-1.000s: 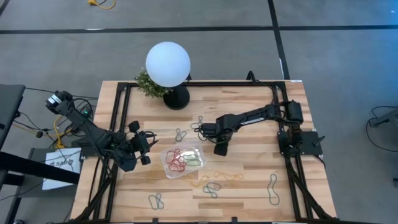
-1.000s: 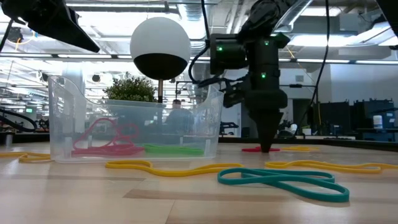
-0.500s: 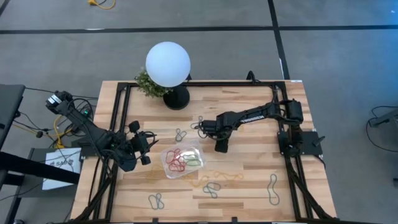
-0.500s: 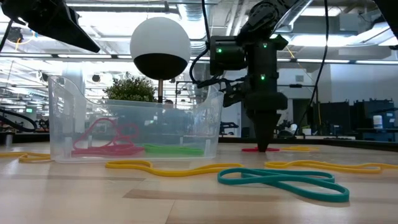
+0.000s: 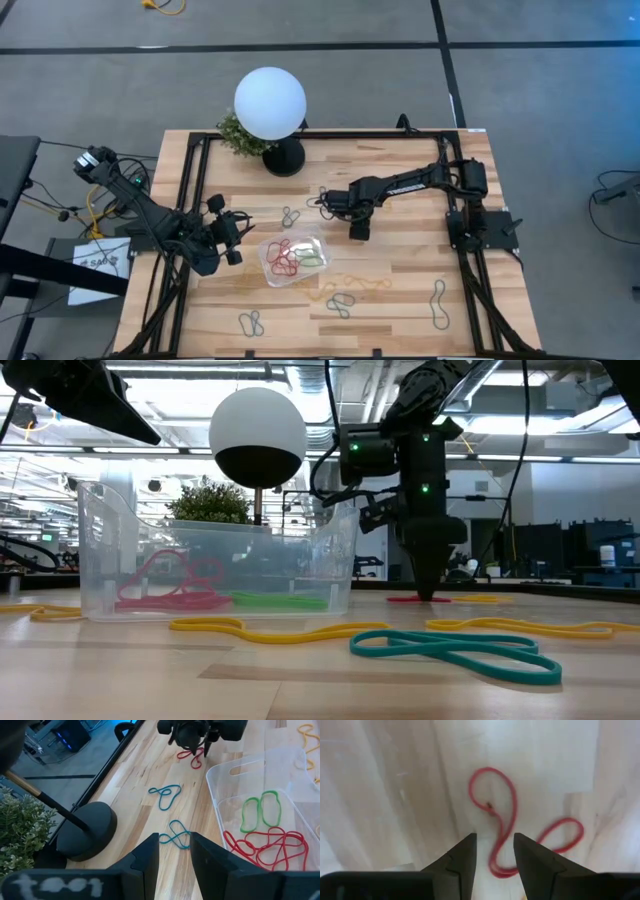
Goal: Pick and place items into bin
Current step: Put the red rubber band into the transparent bin
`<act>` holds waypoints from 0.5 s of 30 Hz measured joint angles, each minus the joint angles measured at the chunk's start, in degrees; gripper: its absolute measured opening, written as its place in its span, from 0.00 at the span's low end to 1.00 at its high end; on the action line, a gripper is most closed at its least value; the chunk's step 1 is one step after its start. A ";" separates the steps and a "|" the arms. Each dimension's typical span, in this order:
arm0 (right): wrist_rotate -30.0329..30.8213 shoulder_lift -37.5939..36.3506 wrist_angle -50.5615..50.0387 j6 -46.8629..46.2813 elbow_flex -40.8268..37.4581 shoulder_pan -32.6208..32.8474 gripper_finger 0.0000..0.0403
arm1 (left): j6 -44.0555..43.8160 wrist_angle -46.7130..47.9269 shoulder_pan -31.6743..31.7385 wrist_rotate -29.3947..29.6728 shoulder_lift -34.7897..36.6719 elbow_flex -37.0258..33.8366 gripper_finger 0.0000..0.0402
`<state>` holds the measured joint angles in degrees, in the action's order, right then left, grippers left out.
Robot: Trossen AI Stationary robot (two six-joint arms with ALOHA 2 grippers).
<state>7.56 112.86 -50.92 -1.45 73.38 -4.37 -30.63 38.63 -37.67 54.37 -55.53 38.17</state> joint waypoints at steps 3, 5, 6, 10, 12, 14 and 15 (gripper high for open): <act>0.11 -0.04 -0.04 0.02 0.00 -0.73 0.31 | 0.02 0.02 0.00 0.00 0.00 0.00 0.25; 0.08 -0.04 0.00 0.02 0.00 -1.42 0.31 | 0.02 0.02 0.00 0.00 0.00 0.00 0.25; -0.27 -0.04 -0.02 0.02 0.00 -1.86 0.31 | 0.02 0.02 0.00 0.00 0.00 0.00 0.25; -7.03 0.64 0.47 -0.02 0.07 -4.36 0.31 | 0.02 0.02 0.00 0.00 0.00 0.00 0.25; -10.56 1.72 0.38 0.09 0.29 -5.72 0.30 | 0.01 0.04 0.00 0.00 0.00 0.00 0.25; -11.76 3.15 -0.17 0.32 0.51 -6.79 0.29 | 0.00 0.04 -0.01 0.00 0.00 0.00 0.25; -11.22 3.74 -0.33 0.30 0.62 -7.20 0.28 | 0.00 0.04 0.00 0.01 0.00 0.00 0.25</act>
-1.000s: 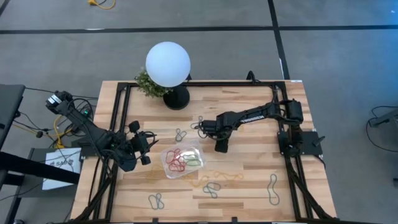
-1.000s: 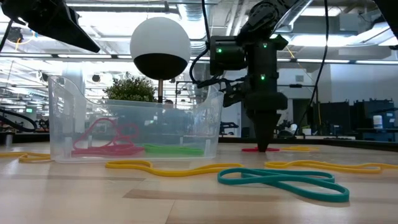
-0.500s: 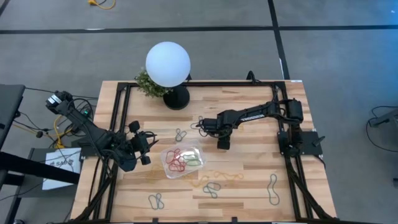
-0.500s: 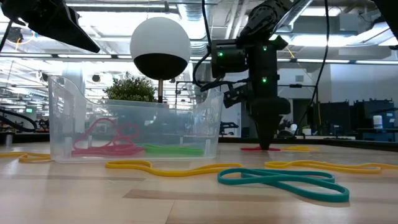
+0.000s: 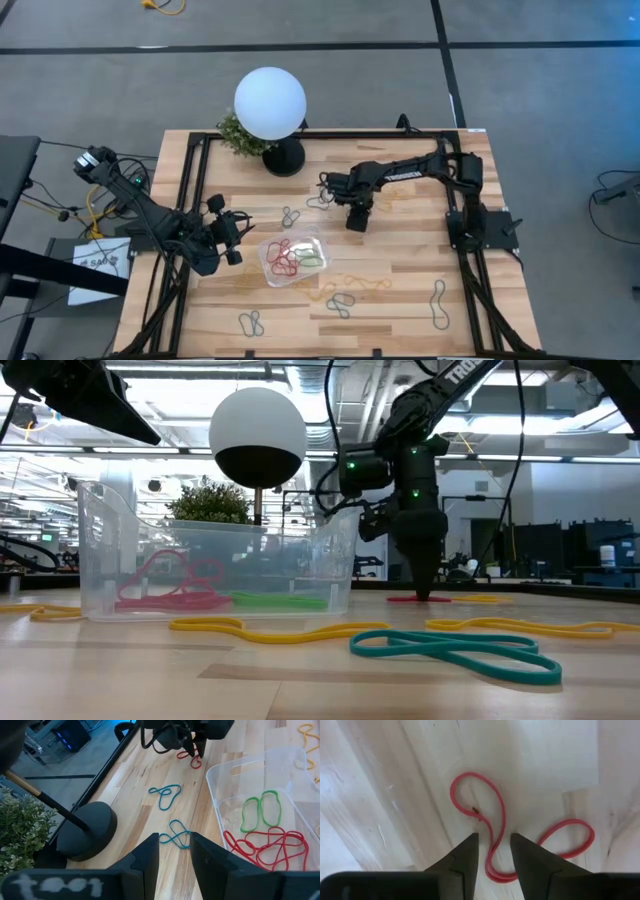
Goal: Pick and place items into bin
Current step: Put the red rubber band into the transparent bin
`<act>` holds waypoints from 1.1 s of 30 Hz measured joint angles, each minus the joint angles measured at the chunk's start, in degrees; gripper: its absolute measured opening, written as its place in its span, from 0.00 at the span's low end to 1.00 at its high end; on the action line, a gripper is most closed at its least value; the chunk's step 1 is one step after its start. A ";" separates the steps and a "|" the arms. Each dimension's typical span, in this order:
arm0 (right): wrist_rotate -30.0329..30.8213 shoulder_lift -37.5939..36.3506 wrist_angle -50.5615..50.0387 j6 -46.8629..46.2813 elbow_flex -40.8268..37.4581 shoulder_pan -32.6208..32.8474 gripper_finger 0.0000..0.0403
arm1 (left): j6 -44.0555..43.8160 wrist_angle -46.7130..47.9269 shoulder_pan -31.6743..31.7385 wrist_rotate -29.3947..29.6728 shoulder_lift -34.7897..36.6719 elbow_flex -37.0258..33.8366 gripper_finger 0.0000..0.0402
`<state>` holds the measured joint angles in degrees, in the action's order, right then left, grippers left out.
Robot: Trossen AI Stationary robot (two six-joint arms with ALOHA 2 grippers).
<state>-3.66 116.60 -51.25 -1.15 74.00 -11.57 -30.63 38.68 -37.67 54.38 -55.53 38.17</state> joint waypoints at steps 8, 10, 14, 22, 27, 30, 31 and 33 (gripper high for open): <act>1.01 -0.75 1.58 -0.32 -0.10 -0.16 0.14 | 0.52 0.07 0.00 -0.01 0.00 0.00 0.25; 2.23 -1.84 1.17 -0.60 0.79 0.94 0.06 | 0.96 0.09 0.00 0.01 0.00 0.00 0.25; 4.19 -5.15 2.47 -1.87 4.03 3.81 0.02 | 1.07 0.09 -0.02 0.10 0.00 0.00 0.25; 4.28 -15.22 3.61 -6.33 16.18 12.17 0.00 | 1.07 0.07 -0.02 0.19 0.01 0.00 0.25; 5.29 -18.64 21.34 -6.10 18.61 18.38 0.00 | 1.38 -0.06 0.00 2.43 0.00 0.00 0.25; 5.11 -17.08 33.62 -5.25 18.68 22.14 0.00 | 0.75 -0.21 0.00 3.07 0.02 0.00 0.25; 5.04 -16.16 35.49 -4.14 18.67 23.18 0.00 | 0.41 -0.29 0.00 3.08 0.03 0.00 0.25; 5.02 -13.03 39.01 -1.26 18.62 24.97 0.00 | -0.84 -0.50 0.00 3.07 0.02 0.00 0.25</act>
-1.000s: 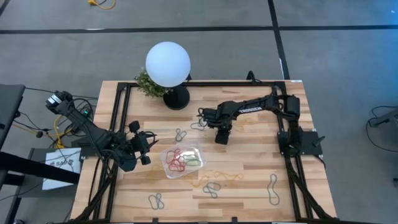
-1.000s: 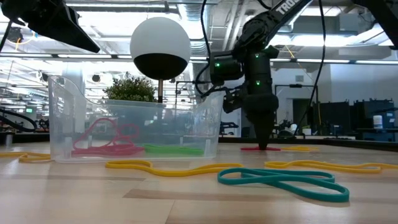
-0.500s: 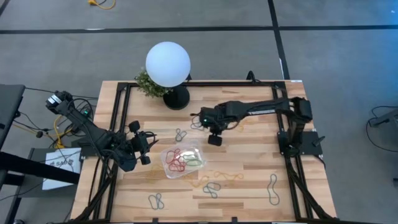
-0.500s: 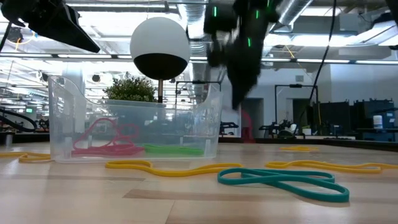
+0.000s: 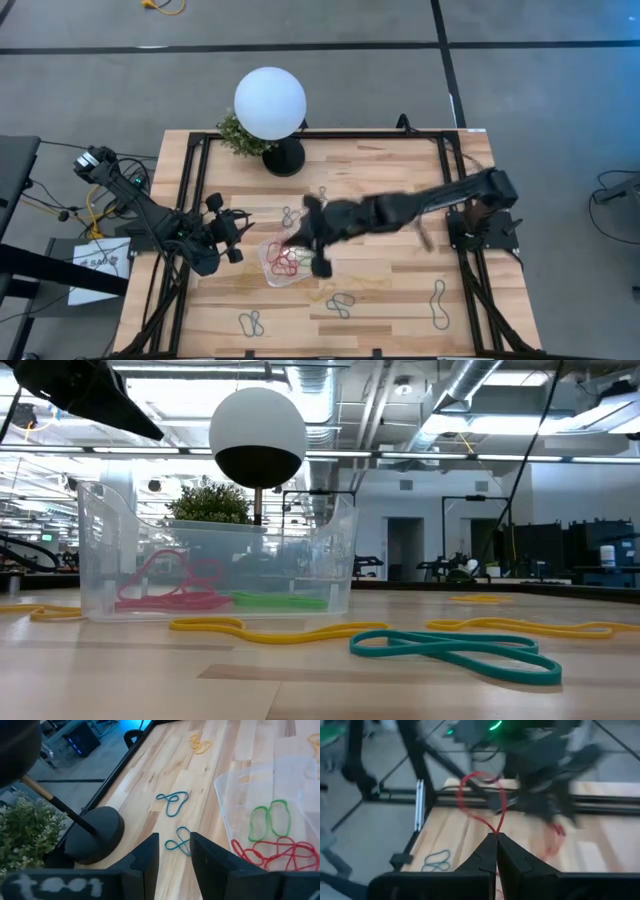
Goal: Pick and place items into bin
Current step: Put the red rubber band into the transparent bin
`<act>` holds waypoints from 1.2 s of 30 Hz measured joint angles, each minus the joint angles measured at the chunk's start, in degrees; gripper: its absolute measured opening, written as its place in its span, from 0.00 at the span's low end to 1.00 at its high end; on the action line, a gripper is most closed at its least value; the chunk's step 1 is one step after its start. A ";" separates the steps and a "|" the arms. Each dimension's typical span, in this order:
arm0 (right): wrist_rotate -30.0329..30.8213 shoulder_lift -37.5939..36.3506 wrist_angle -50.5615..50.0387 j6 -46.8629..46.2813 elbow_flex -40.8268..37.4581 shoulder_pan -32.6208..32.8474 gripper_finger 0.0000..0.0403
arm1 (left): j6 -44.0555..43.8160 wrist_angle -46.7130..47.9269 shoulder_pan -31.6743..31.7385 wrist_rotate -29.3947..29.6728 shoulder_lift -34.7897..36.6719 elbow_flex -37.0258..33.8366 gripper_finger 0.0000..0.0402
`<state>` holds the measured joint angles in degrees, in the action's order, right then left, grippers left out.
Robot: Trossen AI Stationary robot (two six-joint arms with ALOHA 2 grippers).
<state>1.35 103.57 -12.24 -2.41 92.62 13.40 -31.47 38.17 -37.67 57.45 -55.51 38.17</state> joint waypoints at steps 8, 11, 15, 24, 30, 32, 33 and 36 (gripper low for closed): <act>0.25 13.43 5.07 0.54 -0.16 1.10 0.00 | -2.07 -0.18 0.00 -0.04 0.00 0.00 0.25; 0.25 16.61 4.34 -0.44 -0.16 0.19 0.00 | -2.05 -0.17 0.00 -0.04 0.00 0.00 0.25; 0.10 18.37 5.53 -1.23 -0.09 -1.06 0.00 | -1.65 -0.16 0.00 -0.04 0.00 0.00 0.25; -2.98 18.64 5.40 -11.81 -0.09 -2.94 0.00 | -1.45 -0.13 0.00 -0.05 0.00 0.00 0.25; -2.97 19.22 4.72 -12.17 -0.01 -3.00 0.04 | -1.64 -0.11 0.00 -0.07 0.00 0.00 0.25; -3.00 20.34 4.69 -12.18 0.02 -2.92 0.07 | -1.67 -0.11 0.00 -0.07 0.00 0.00 0.25; -3.00 20.56 3.56 -12.19 -0.25 -2.89 0.09 | -1.67 -0.08 0.00 -0.09 0.00 0.00 0.25; -3.00 22.99 6.09 -12.20 0.24 -2.66 0.15 | -1.65 -0.07 0.00 -0.11 0.00 0.00 0.25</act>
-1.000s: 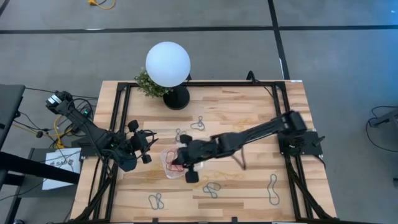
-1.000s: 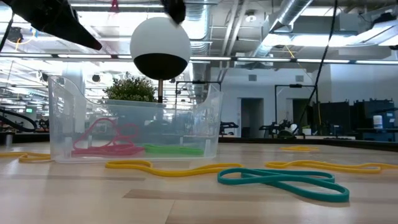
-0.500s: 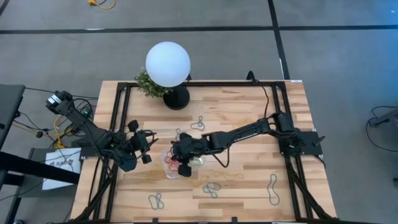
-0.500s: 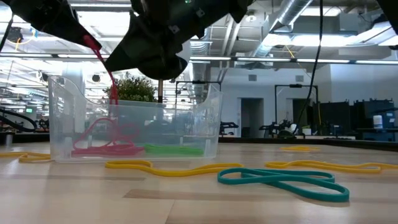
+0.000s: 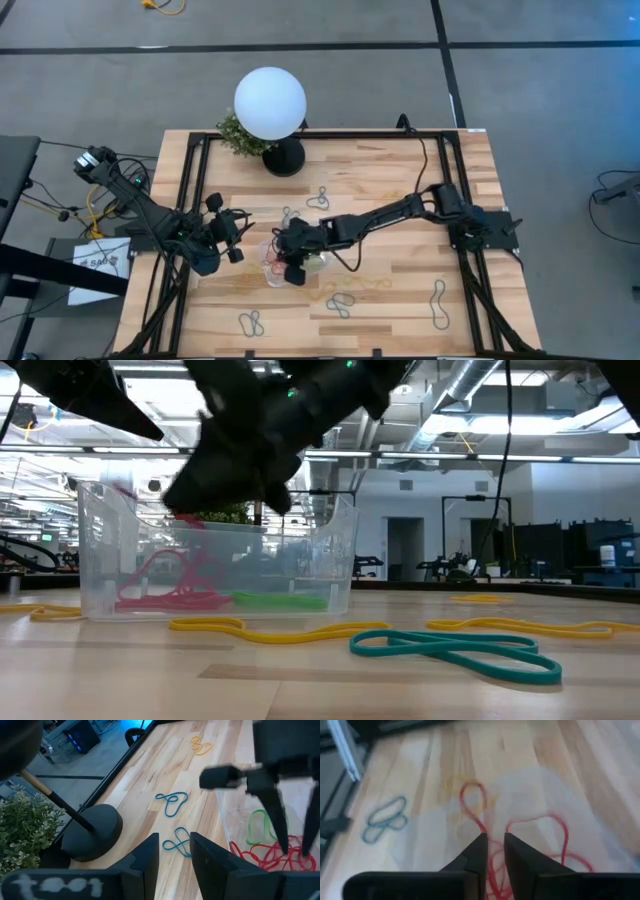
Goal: Pick and place items into bin
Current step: Put the red rubber band into the transparent bin, then put the yellow rubber band into the transparent bin
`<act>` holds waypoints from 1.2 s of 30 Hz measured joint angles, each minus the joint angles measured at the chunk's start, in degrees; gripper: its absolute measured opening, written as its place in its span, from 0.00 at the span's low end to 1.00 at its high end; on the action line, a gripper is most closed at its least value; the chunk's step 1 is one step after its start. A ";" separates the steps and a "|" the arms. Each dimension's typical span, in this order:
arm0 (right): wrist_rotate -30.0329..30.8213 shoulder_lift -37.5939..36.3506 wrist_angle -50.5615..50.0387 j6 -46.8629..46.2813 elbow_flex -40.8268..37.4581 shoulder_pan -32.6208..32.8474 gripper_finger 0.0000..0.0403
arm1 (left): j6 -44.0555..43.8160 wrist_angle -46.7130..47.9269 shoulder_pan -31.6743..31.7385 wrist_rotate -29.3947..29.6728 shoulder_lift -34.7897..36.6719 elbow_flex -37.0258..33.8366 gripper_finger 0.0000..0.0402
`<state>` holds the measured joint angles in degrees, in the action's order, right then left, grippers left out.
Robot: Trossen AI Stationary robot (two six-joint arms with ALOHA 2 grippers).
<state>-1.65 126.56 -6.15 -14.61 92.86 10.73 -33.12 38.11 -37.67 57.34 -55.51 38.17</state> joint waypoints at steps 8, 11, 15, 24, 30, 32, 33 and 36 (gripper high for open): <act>-0.58 1.25 -2.93 0.04 0.63 0.01 0.25 | 0.02 0.26 0.00 -0.07 0.00 0.00 0.25; -1.28 0.43 -3.82 1.34 3.00 -0.01 0.29 | 0.04 0.26 0.00 -0.07 0.00 0.00 0.25; -1.49 -1.29 -10.57 1.44 7.85 0.01 0.33 | 0.04 0.24 -0.01 -0.09 0.00 0.00 0.25; -7.46 -8.56 -42.00 3.96 17.28 0.76 0.33 | 0.07 0.42 0.00 -0.14 0.00 0.00 0.25; -4.89 -13.13 -73.41 2.62 17.55 0.90 0.30 | -0.63 0.96 0.00 -0.85 0.00 0.00 0.25; 0.21 -13.39 -79.81 1.18 17.26 0.62 0.30 | -0.63 0.96 0.00 -1.73 0.00 0.00 0.25; 2.79 -13.48 -81.27 0.06 16.78 0.22 0.30 | -0.65 0.96 -0.02 -2.21 0.00 0.00 0.25; 4.99 -14.57 -83.44 -2.11 13.67 -1.78 0.31 | -0.96 0.98 -0.01 -3.10 0.00 0.00 0.25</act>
<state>3.34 111.99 -89.59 -16.72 106.53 8.95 -34.09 39.09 -37.68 54.24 -55.51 38.17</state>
